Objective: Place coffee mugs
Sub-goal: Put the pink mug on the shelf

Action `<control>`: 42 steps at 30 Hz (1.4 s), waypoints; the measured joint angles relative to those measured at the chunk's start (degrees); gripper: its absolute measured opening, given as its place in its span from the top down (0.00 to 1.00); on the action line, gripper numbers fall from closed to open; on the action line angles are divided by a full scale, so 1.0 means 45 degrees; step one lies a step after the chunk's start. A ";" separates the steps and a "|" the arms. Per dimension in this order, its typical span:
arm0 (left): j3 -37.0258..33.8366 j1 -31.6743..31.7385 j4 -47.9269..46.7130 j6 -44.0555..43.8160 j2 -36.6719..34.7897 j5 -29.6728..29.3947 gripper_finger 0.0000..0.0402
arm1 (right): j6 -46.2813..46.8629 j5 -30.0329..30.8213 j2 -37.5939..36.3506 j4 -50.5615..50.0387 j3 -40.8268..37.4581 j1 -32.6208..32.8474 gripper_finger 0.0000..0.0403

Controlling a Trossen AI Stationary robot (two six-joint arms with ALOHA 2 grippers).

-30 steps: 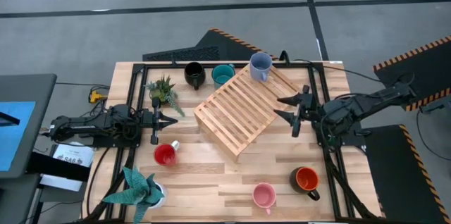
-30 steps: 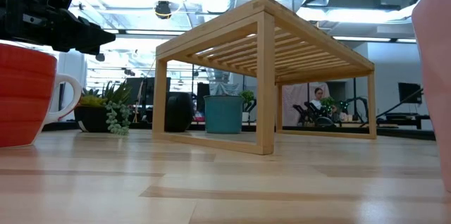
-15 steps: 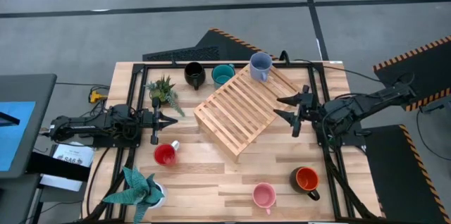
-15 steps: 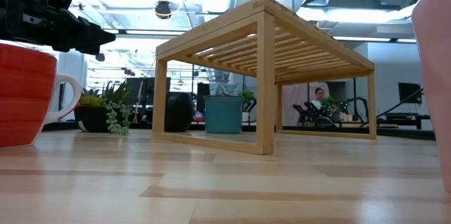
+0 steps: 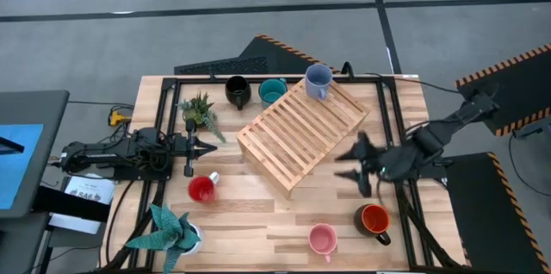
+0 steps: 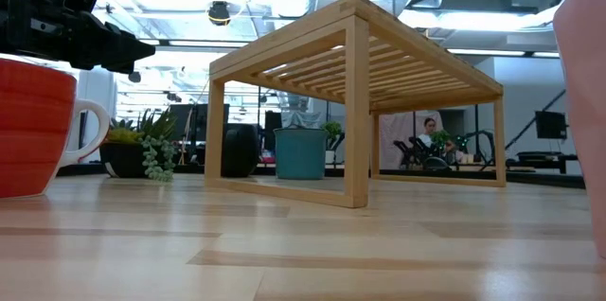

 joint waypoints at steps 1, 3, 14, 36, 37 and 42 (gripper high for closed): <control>-0.0003 -0.0002 0.0002 0.0000 0.0000 -0.0001 1.00 | 0.0529 -0.0343 0.0448 -0.0185 0.0226 0.0286 0.41; 0.0000 0.0000 0.0005 0.0000 -0.0004 0.0002 1.00 | 0.1509 -0.0970 0.1325 -0.0193 0.0612 0.0804 0.41; -0.0005 -0.0002 0.0002 -0.0003 -0.0002 -0.0002 1.00 | 0.4318 -0.3868 0.5819 -0.0271 0.2638 0.1935 0.41; -0.0005 -0.0004 0.0000 -0.0004 -0.0001 0.0003 1.00 | 0.5019 -0.5780 1.0333 -0.4250 0.5907 0.1304 0.41; -0.0004 -0.0001 0.0001 0.0000 0.0000 -0.0002 1.00 | 0.5023 -0.5794 1.0410 -0.4303 0.5907 0.1297 0.41; -0.0002 0.0000 0.0005 -0.0001 0.0000 -0.0002 1.00 | 0.5043 -0.5928 1.0827 -0.4527 0.5897 0.1137 0.41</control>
